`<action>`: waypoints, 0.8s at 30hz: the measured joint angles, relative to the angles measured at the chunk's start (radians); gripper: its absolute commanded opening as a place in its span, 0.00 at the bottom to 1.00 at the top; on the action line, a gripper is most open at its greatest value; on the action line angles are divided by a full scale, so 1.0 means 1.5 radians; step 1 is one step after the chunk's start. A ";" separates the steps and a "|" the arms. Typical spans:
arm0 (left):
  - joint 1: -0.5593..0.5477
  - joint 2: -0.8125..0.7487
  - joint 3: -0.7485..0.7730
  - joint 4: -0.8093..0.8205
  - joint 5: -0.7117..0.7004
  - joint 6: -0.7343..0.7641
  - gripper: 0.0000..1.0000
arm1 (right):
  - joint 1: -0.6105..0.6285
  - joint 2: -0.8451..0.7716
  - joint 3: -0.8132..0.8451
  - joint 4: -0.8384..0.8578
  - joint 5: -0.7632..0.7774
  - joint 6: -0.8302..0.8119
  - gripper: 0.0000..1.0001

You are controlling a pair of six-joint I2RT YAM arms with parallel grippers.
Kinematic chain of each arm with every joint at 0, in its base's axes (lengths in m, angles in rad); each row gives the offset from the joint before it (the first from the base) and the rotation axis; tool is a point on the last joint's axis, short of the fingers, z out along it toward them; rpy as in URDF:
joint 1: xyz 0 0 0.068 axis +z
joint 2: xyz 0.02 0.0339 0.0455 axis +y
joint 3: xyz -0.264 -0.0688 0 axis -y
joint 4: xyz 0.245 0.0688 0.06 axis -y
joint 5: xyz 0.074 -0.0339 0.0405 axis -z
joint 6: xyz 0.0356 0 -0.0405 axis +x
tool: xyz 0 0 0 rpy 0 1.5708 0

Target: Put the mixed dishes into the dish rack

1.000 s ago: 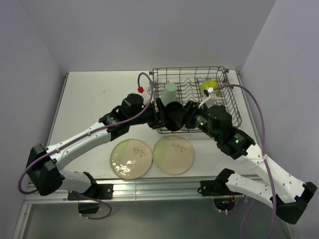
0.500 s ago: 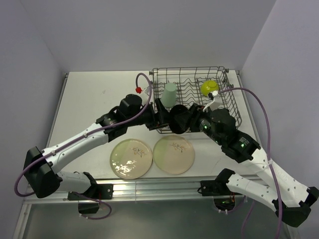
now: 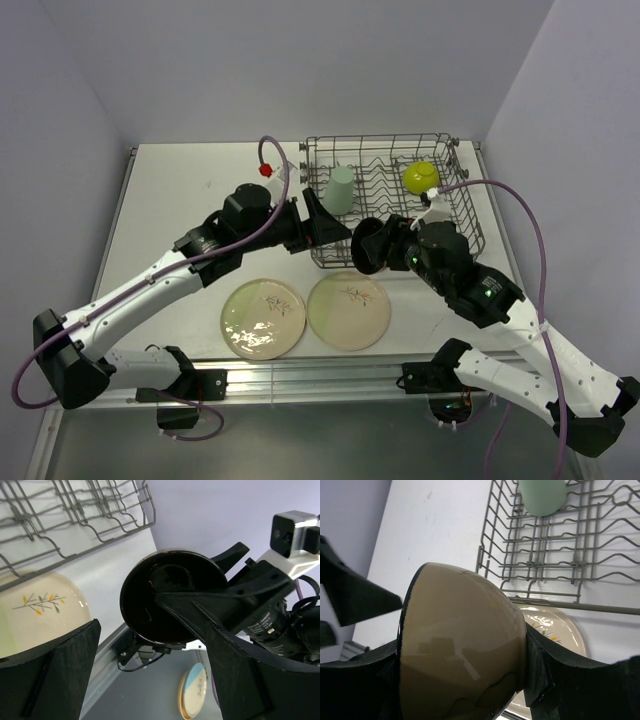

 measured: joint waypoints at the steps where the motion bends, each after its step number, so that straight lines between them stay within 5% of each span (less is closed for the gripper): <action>1: 0.000 -0.005 0.004 -0.007 -0.006 0.005 0.91 | 0.000 0.000 0.000 -0.003 0.003 -0.002 0.00; 11: 0.009 -0.076 -0.001 -0.073 -0.092 0.046 0.91 | -0.020 0.075 0.086 -0.102 0.150 -0.057 0.00; 24: 0.012 -0.167 -0.090 -0.082 -0.126 0.087 0.90 | -0.169 0.327 0.260 -0.170 0.361 -0.194 0.00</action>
